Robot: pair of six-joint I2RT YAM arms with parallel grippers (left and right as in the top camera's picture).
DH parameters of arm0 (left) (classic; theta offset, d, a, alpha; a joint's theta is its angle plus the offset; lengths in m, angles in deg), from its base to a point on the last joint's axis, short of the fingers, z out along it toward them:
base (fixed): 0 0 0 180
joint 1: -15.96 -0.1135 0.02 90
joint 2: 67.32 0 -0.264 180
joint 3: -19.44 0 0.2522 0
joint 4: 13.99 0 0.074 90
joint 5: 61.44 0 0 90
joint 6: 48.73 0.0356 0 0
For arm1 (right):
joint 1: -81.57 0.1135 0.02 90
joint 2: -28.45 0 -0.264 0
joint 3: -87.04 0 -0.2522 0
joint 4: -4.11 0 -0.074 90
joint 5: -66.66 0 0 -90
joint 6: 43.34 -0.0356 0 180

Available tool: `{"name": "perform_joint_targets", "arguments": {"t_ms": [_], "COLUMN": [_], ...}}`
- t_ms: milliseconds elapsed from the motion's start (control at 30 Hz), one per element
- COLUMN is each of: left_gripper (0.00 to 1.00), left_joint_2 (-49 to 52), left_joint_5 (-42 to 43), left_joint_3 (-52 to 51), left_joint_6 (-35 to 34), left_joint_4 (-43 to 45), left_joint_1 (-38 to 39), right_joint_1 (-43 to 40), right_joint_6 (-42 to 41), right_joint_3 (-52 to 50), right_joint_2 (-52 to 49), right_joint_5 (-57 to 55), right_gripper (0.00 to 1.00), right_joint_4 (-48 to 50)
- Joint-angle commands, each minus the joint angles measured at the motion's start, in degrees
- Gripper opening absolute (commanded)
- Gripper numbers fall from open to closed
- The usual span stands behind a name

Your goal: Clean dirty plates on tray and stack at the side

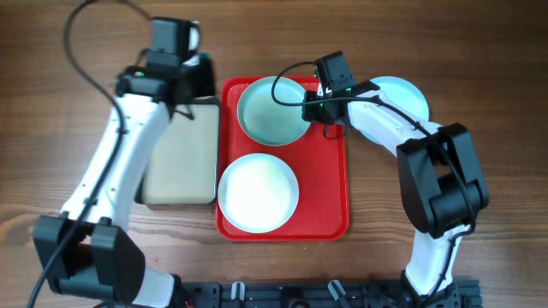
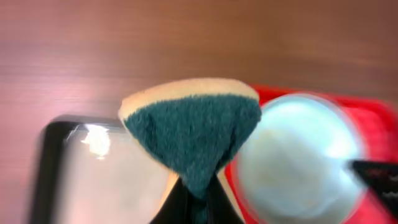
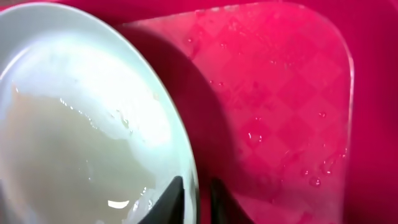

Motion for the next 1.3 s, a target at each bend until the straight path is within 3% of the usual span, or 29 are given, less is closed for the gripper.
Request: {"name": "perform_joint_targets", "arguments": {"t_ms": [0,67,133,267,367,433,600,800,900,1167,1267], "left_gripper": [0.04,0.04,0.04,0.04,0.04,0.04,0.04,0.04,0.04,0.04,0.04], "left_joint_2": [0.0,0.1,0.1,0.1,0.0,0.0,-3.8,-19.3,-24.2,-24.5,-24.5], "left_joint_5": [-2.2,0.5,9.4,12.6,17.1,24.9,29.0,28.7,24.1,23.8,23.8], "left_joint_3": [-0.2,-0.2,-0.2,-0.2,-0.2,-0.2,-0.2,-0.2,-0.2,-0.2,-0.3], "left_joint_6": [-0.2,-0.4,-0.6,-0.5,1.4,4.5,4.4,4.4,4.2,3.7,3.5], "left_joint_4": [-8.1,-10.1,-10.2,-11.4,-11.6,-11.9,-12.4,-12.5,-13.6,-16.4,-16.4], "left_joint_1": [-9.0,-13.6,-18.3,-21.5,-22.7,-22.7,-22.7,-22.7,-22.7,-22.7,-22.7], "right_joint_1": [0.4,0.4,0.4,0.3,0.1,-0.5,-0.4,4.5,9.3,22.8,25.4], "right_joint_6": [0.0,0.0,0.0,0.0,0.8,1.9,4.5,2.6,0.8,2.1,8.8], "right_joint_3": [-0.3,-0.3,-0.3,-0.3,0.4,2.6,2.9,2.9,2.9,2.9,2.9], "right_joint_2": [0.5,0.1,-1.5,-2.4,-1.9,1.5,13.5,17.9,16.9,6.6,4.6], "right_joint_5": [-1.6,-2.7,-2.7,-2.1,-2.1,-1.9,-1.9,-1.9,-4.5,-15.9,-20.2], "right_gripper": [0.28,0.29,0.28,0.04,0.04,0.04,0.04,0.04,0.04,0.04,0.04], "right_joint_4": [0.1,0.3,0.6,2.3,1.8,-0.7,-2.2,0.6,4.2,13.0,17.1]}}
